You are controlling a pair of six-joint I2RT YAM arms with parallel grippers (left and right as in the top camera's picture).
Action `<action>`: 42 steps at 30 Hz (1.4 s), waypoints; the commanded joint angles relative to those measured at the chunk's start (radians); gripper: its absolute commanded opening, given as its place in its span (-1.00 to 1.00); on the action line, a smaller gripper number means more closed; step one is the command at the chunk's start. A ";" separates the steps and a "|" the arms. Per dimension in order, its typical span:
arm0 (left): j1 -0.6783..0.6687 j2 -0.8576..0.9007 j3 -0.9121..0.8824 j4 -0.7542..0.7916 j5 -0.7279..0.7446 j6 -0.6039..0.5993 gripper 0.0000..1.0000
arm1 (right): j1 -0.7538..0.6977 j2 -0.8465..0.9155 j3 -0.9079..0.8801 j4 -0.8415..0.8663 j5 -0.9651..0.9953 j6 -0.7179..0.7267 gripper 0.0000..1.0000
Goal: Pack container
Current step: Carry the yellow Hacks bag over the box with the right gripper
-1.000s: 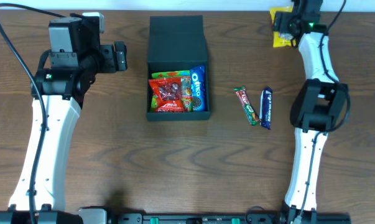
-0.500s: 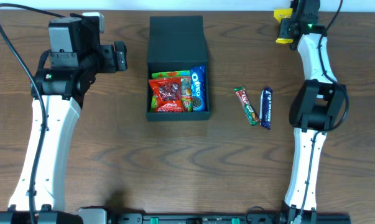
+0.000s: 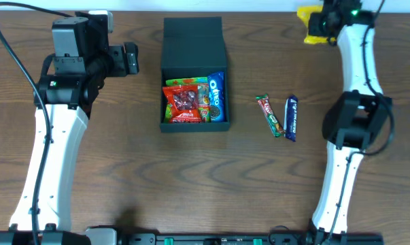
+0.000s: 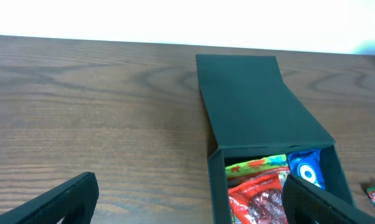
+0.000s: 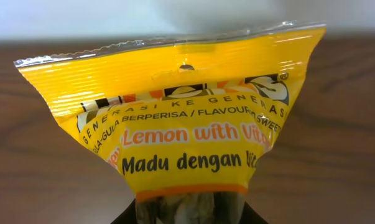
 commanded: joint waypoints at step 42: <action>0.076 -0.018 0.026 0.035 -0.003 -0.033 0.91 | 0.801 -0.134 -0.389 -0.162 0.069 0.705 -0.96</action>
